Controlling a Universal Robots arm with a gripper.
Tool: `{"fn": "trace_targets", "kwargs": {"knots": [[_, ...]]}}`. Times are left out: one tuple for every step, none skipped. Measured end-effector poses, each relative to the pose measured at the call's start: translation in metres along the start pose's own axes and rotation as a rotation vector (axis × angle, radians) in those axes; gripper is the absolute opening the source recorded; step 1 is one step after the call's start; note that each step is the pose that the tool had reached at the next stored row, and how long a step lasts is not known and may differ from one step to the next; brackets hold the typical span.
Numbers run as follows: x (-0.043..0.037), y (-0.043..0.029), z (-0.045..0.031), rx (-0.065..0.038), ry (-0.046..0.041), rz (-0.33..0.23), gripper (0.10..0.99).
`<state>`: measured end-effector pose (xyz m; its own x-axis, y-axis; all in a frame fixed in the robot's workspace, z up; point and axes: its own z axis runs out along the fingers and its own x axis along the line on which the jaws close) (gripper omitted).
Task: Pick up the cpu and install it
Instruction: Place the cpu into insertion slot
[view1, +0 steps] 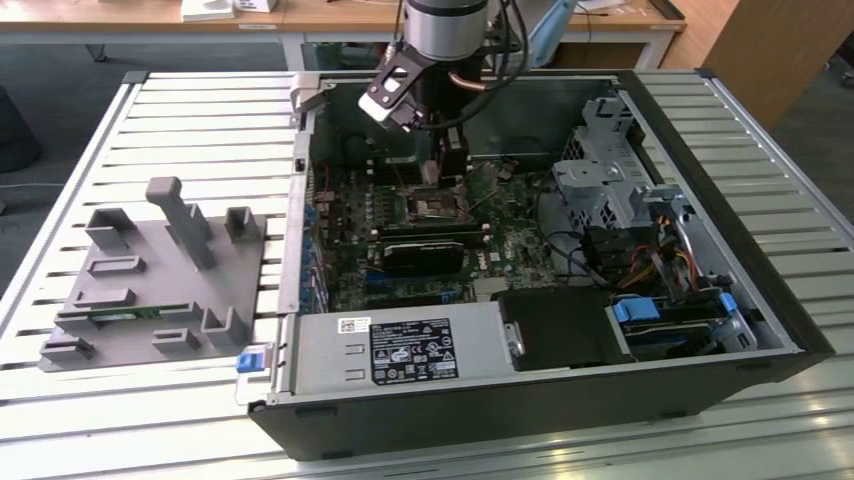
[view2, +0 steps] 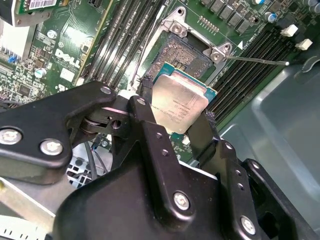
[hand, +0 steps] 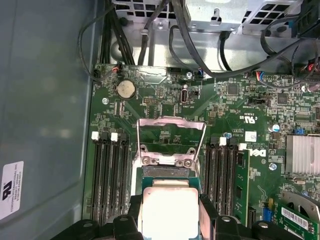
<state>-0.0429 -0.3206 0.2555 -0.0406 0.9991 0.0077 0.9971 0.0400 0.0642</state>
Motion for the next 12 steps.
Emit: {"fn": "trace_targets", "kwargs": {"knots": [[-0.0002, -0.0002, 0.0003, 0.000, -0.0002, 0.000, 0.533], [-0.0006, -0.0004, 0.0007, 0.000, -0.0001, 0.000, 0.533], [-0.0011, -0.0007, 0.0012, 0.000, 0.0001, 0.000, 0.533], [-0.0014, -0.0010, 0.0017, 0.000, 0.0002, 0.000, 0.533], [-0.0017, -0.0013, 0.0020, 0.000, 0.0001, 0.000, 0.533], [-0.0018, -0.0017, 0.0024, 0.000, 0.0000, 0.000, 0.533], [-0.0018, -0.0021, 0.0029, 0.000, 0.0002, 0.000, 0.533], [-0.0018, -0.0024, 0.0034, 0.000, 0.0002, 0.000, 0.533], [-0.0018, -0.0028, 0.0038, 0.000, 0.0001, 0.000, 0.533], [-0.0018, -0.0031, 0.0043, 0.000, 0.0001, 0.000, 0.533], [-0.0018, -0.0034, 0.0048, 0.000, 0.0001, 0.000, 0.533], [-0.0018, -0.0037, 0.0053, 0.000, 0.0001, 0.000, 0.533]]}}
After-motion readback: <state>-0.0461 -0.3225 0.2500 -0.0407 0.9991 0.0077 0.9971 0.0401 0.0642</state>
